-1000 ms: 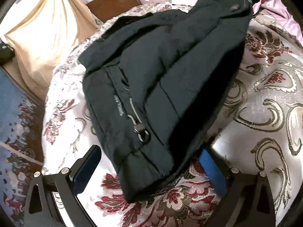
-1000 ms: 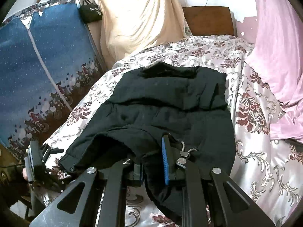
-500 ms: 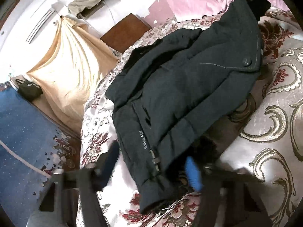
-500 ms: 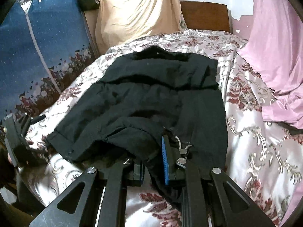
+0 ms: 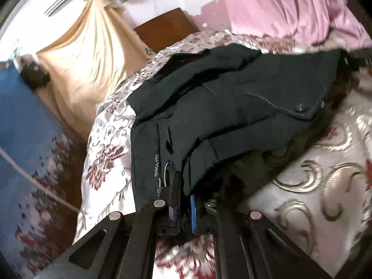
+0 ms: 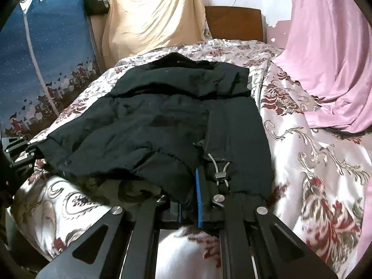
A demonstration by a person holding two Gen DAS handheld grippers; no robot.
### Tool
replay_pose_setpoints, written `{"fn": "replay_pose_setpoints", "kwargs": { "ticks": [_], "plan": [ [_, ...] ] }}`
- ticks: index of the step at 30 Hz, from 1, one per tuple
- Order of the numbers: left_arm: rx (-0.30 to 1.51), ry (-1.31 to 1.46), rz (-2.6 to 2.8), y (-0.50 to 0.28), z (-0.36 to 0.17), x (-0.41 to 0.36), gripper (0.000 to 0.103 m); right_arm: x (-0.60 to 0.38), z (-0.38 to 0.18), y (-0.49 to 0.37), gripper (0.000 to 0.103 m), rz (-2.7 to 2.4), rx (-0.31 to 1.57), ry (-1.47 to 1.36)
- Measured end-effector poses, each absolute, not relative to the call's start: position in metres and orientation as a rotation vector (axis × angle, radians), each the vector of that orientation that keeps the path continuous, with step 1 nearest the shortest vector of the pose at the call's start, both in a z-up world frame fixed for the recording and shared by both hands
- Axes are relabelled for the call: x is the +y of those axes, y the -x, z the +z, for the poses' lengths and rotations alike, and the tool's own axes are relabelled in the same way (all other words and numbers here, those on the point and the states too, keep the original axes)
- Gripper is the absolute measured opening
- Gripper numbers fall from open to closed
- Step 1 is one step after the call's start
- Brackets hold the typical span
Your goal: Fold large clothes
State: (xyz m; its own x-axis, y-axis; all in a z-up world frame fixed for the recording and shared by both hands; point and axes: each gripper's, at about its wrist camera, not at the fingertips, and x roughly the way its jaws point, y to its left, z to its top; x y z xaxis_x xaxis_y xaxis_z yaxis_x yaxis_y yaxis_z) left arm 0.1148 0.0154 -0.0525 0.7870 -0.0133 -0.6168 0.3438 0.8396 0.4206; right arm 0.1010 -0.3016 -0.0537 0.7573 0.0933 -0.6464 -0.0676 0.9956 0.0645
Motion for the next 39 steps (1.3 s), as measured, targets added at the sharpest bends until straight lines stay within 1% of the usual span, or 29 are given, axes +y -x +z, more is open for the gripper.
{"fn": "replay_pose_setpoints", "kwargs": {
  "ticks": [5,11,16,22,27,32,39],
  "plan": [
    [0.628,-0.488,-0.194,-0.078,-0.043,0.025,0.006,-0.292,-0.046,-0.058,0.008,0.096,0.691,0.044],
    [0.622,-0.366,-0.192,-0.022,-0.027,0.039,0.006,-0.297,-0.028,0.002,0.008,0.092,0.693,-0.077],
    [0.62,-0.287,-0.184,-0.017,-0.015,0.045,0.006,-0.299,-0.019,0.019,0.008,0.079,0.679,-0.133],
    [0.584,-0.234,-0.188,-0.048,0.011,0.046,0.006,-0.299,0.008,-0.007,0.008,0.075,0.592,-0.121],
    [0.504,-0.212,-0.179,-0.085,0.043,0.046,0.006,-0.297,0.037,-0.041,0.008,0.057,0.495,-0.119],
    [0.445,-0.205,-0.151,-0.127,0.064,0.038,0.006,-0.292,0.061,-0.077,0.008,0.043,0.43,-0.137],
    [0.477,-0.15,-0.151,-0.21,0.071,0.036,0.006,-0.303,0.063,-0.149,0.008,0.034,0.416,-0.203]
  ]
}}
